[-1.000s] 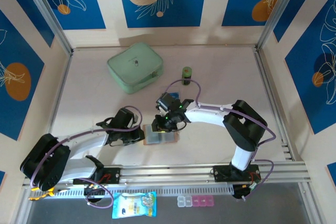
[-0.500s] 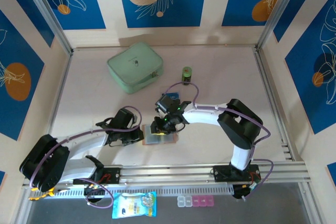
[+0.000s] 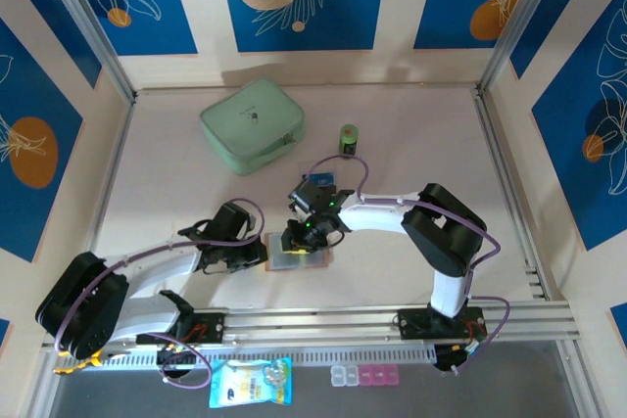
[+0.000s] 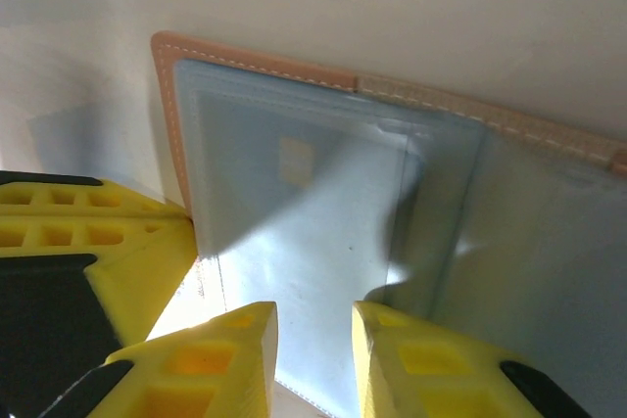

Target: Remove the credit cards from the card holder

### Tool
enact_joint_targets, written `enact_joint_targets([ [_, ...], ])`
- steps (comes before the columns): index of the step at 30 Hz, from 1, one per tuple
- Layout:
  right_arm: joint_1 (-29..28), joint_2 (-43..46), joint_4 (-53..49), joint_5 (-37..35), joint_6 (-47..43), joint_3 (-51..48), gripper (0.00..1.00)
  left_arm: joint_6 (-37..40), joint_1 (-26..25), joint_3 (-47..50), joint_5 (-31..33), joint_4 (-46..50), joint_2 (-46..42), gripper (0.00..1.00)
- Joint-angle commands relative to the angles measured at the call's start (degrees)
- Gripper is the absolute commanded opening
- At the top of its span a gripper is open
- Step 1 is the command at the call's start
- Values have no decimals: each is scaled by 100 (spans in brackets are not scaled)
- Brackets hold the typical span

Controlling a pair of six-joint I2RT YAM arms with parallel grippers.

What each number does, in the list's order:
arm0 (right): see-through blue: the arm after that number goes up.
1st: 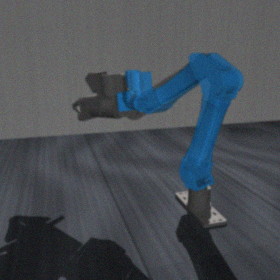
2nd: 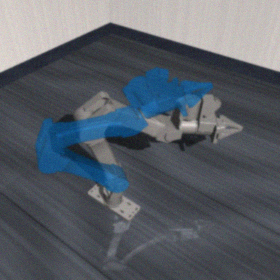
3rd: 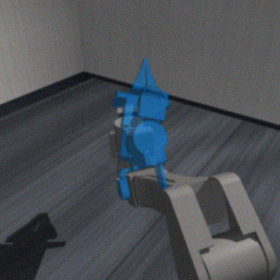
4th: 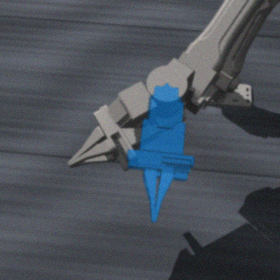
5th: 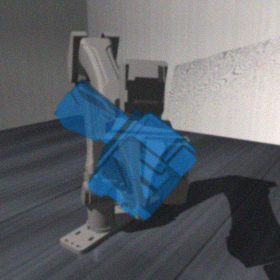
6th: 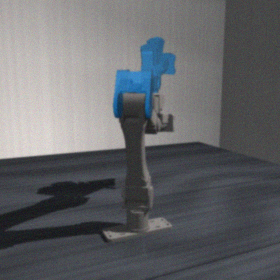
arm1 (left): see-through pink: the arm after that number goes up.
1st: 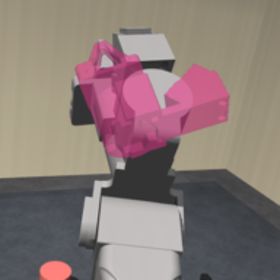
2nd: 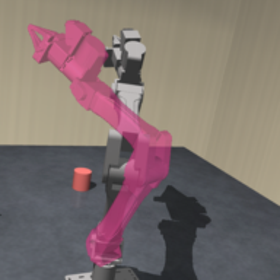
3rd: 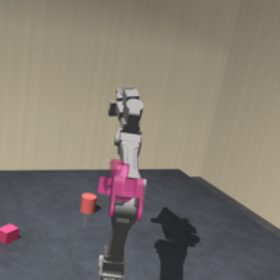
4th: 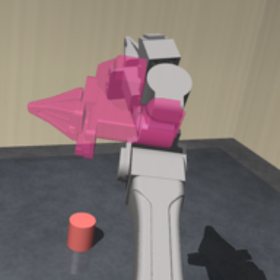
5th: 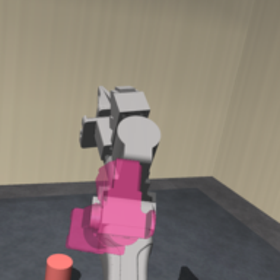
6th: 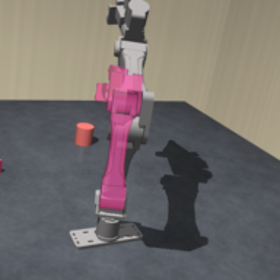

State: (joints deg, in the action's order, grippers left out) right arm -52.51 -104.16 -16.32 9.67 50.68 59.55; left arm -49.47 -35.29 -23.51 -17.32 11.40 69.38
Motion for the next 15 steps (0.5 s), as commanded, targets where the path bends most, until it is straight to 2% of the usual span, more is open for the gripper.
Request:
enact_joint_targets([
  [1,-36,-2,-547,-278,1,107,27,96,-33,-46,124,285,3,10],
  [7,-24,55,-794,-462,-84,146,27,103,-40,-75,121,301,48,10],
  [15,-5,71,-528,-287,-79,24,26,87,-32,-184,106,366,-60,11],
])
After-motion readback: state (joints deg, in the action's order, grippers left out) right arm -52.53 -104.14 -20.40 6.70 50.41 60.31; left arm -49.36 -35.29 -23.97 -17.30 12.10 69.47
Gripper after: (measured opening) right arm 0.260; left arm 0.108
